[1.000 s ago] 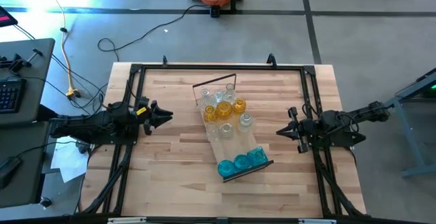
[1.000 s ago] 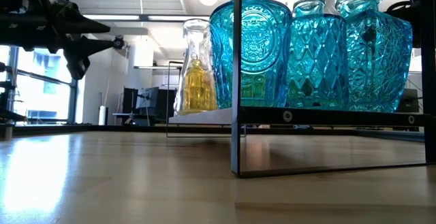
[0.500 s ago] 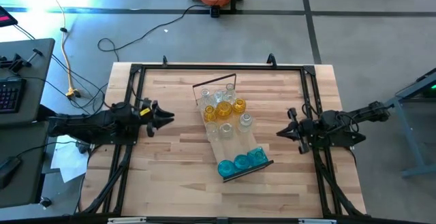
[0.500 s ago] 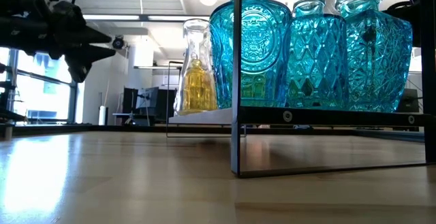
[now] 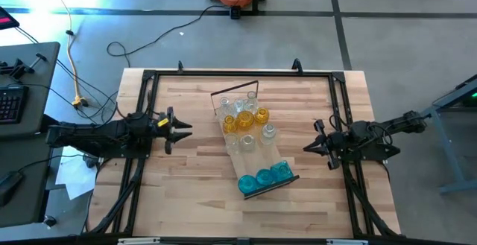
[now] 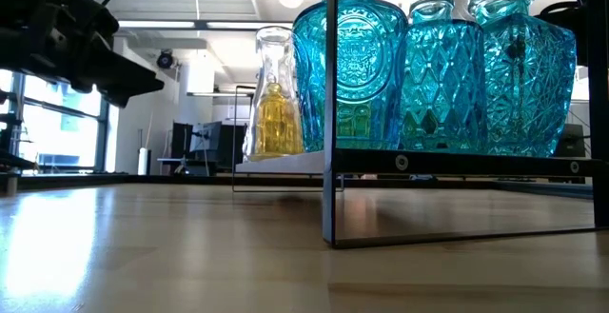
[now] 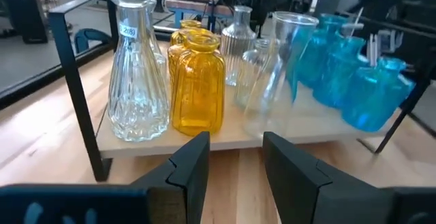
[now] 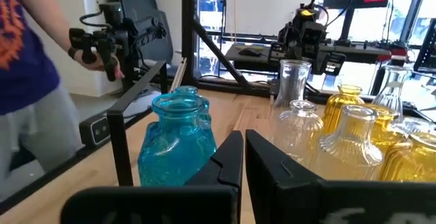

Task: Sort vases onto shelf
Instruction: Return to Home Position

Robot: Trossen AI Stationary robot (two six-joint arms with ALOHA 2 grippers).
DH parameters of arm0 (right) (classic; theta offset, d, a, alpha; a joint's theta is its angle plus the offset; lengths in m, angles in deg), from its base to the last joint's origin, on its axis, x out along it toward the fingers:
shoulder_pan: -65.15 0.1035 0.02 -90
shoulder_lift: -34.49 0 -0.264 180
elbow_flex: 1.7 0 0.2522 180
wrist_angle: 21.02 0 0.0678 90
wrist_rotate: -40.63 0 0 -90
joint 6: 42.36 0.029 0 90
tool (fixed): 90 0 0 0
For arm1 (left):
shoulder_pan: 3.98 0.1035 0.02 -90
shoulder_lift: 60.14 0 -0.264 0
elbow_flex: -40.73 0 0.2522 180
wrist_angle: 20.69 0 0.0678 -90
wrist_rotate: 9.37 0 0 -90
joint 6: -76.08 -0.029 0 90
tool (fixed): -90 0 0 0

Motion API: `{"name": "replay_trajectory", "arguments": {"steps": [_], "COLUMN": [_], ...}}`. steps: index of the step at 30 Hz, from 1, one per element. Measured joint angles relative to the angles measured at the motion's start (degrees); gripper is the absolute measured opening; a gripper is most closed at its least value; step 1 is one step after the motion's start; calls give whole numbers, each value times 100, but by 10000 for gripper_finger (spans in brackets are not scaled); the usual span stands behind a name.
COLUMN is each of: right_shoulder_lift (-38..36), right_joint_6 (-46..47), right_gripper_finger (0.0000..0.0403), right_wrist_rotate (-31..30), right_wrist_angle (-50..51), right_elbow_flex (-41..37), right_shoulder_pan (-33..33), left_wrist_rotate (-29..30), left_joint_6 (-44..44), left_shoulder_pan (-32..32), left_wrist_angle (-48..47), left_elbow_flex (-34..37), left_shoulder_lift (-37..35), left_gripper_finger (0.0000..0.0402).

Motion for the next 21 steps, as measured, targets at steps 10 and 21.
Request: {"name": "replay_trajectory", "arguments": {"steps": [10,21], "right_shoulder_lift": [0,0], "right_joint_6": [38,40], "right_gripper_finger": [0,0], "right_wrist_rotate": [26,24], "right_wrist_angle": [1,1], "right_elbow_flex": [0,0], "right_shoulder_pan": [0,0], "left_wrist_rotate": [19,19], "left_joint_6": [-338,-53], "left_shoulder_pan": [48,48], "left_wrist_angle": [2,3], "left_elbow_flex": [0,0], "left_shoulder_lift": [92,92], "left_gripper_finger": [127,127]}}
